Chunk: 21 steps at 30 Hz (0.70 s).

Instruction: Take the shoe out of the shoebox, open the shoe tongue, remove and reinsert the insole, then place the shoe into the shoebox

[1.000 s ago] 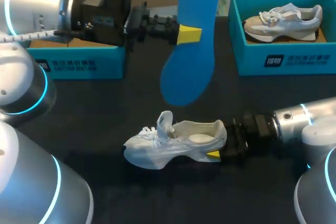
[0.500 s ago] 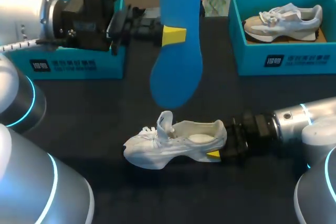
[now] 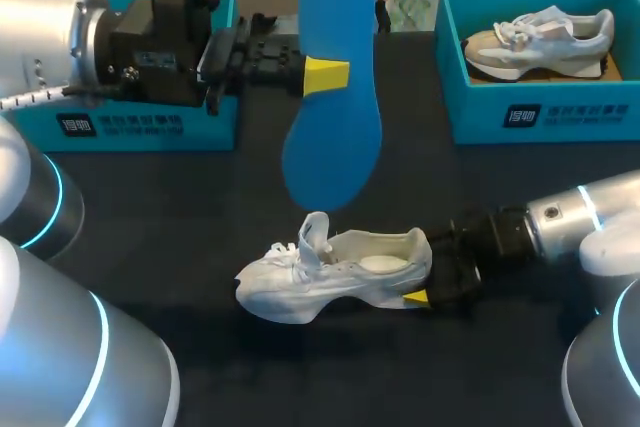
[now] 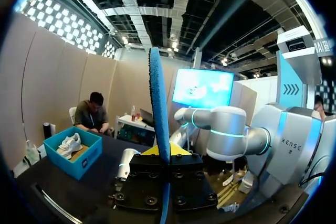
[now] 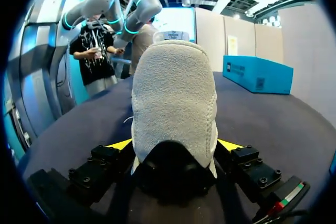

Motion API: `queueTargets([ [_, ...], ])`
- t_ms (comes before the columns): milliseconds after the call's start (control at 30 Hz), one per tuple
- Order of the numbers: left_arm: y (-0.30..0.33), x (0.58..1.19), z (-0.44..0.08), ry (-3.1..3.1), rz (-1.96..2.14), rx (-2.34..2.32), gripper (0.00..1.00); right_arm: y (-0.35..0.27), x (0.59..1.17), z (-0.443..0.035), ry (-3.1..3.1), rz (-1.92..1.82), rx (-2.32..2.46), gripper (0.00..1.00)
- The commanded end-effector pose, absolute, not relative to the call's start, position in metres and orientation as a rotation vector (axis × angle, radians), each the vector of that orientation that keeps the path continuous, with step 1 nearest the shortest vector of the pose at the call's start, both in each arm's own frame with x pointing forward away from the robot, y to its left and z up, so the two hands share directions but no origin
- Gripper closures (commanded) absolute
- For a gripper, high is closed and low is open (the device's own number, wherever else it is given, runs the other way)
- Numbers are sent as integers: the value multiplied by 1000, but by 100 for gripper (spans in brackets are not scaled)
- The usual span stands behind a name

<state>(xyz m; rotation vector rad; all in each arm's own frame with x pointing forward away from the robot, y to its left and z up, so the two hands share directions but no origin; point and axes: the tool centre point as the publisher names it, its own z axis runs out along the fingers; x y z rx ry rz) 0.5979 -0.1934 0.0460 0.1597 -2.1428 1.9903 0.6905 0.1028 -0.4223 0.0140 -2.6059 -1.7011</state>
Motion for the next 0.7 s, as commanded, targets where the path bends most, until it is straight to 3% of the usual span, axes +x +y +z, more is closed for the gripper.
queueTargets([
  [33,-195,599,45,-2140,1993,158,100,93,680,-403,-2713,-1528,-8,0],
  [700,-195,599,45,-2140,1993,158,100,91,667,-366,-3081,-432,-264,0],
])
